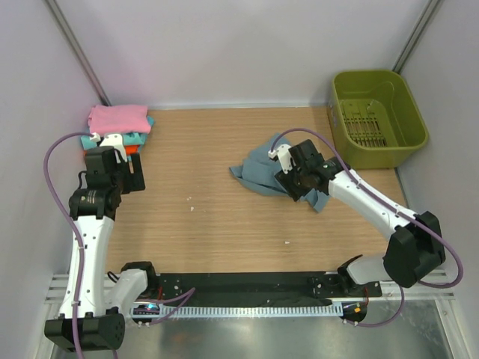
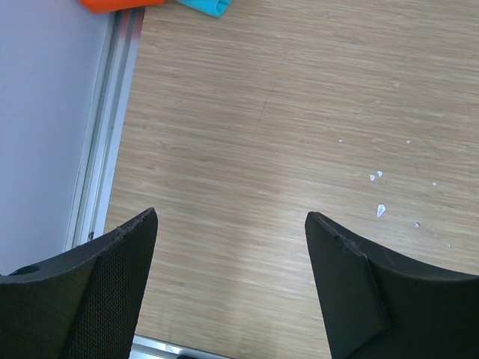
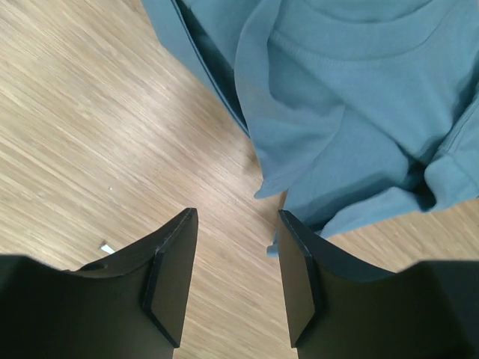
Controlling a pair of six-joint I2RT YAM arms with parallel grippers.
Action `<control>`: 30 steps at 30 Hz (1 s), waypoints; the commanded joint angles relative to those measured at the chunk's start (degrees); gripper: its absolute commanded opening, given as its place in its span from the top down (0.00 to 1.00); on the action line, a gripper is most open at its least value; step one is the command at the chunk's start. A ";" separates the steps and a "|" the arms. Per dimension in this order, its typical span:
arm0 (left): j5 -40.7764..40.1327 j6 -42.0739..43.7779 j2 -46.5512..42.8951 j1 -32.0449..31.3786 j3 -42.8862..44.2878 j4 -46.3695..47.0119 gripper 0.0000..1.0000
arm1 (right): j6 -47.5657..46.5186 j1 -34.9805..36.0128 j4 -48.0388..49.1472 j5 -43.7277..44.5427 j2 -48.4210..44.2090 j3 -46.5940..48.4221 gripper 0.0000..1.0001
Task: Fold and stack the t-shirts
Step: Flatten the tshirt out
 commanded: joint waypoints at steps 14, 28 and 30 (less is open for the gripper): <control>0.38 -0.58 -2.66 0.33 1.33 -0.49 0.19 | 2.87 -0.07 6.18 3.39 2.73 -8.16 0.52; -0.06 -0.67 -3.54 0.33 1.33 -0.84 0.18 | 1.47 -0.86 8.82 7.78 7.22 -8.60 0.52; -0.06 -0.67 -3.36 0.16 1.51 -0.84 0.18 | 1.20 -1.13 9.35 8.23 7.31 -8.51 0.52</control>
